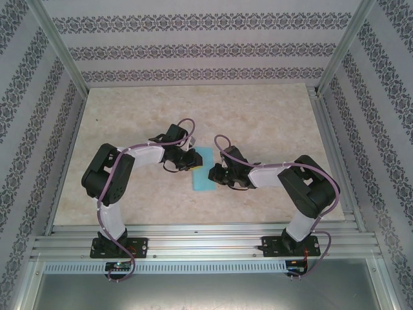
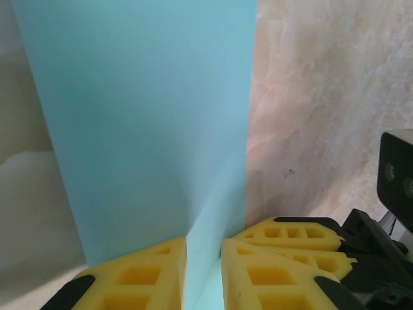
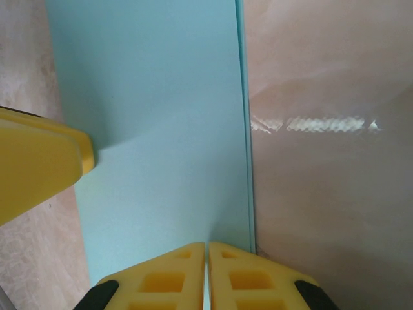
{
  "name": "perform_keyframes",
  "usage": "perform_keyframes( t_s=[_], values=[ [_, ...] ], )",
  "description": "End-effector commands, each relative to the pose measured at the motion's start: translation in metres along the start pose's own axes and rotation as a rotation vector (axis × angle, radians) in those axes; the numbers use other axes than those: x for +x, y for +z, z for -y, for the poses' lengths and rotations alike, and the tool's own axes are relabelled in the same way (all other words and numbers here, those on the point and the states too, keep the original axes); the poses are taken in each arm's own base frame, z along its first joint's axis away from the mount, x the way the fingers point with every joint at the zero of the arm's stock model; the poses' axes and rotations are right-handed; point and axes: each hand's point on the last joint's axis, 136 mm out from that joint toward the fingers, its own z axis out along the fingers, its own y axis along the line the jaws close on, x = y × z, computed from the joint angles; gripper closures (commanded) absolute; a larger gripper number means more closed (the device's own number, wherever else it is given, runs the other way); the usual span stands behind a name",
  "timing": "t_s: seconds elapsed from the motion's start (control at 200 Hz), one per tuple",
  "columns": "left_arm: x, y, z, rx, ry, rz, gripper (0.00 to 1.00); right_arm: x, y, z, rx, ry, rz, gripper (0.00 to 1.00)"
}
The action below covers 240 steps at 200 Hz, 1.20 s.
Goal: Fold a paper plane with a square sheet of paper (fold left side to right side)
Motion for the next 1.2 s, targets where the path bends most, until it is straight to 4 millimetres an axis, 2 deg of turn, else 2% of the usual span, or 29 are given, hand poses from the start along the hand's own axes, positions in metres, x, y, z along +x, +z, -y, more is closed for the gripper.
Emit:
perform_keyframes(
  t_s=[0.0, 0.375, 0.51, 0.629, 0.729, 0.799, 1.064, 1.194],
  values=[
    [0.002, 0.008, -0.014, -0.053, 0.016, -0.011, 0.79, 0.013, 0.003, 0.023, 0.097, -0.004, -0.033, 0.89],
    [0.007, 0.018, -0.035, -0.116, 0.016, -0.033, 0.80, 0.014, 0.001, 0.024, 0.102, -0.017, -0.035, 0.89],
    [0.013, 0.019, -0.043, -0.136, 0.020, -0.045, 0.81, -0.001, -0.008, -0.002, -0.006, -0.053, 0.009, 0.89],
    [0.018, 0.019, -0.048, -0.147, 0.024, -0.056, 0.81, -0.020, -0.027, -0.030, -0.102, -0.087, 0.050, 0.88],
    [0.021, 0.019, -0.052, -0.162, 0.031, -0.062, 0.81, -0.038, -0.041, -0.041, -0.113, -0.112, 0.086, 0.85],
    [0.023, 0.020, -0.052, -0.164, 0.035, -0.065, 0.82, -0.051, -0.044, -0.045, -0.121, -0.110, 0.107, 0.85],
    [0.024, 0.022, -0.053, -0.176, 0.041, -0.064, 0.82, -0.092, -0.014, -0.059, -0.137, -0.088, 0.123, 0.88],
    [0.025, 0.022, -0.053, -0.183, 0.042, -0.064, 0.82, -0.100, 0.008, -0.059, -0.135, -0.069, 0.101, 0.89]
  ],
)
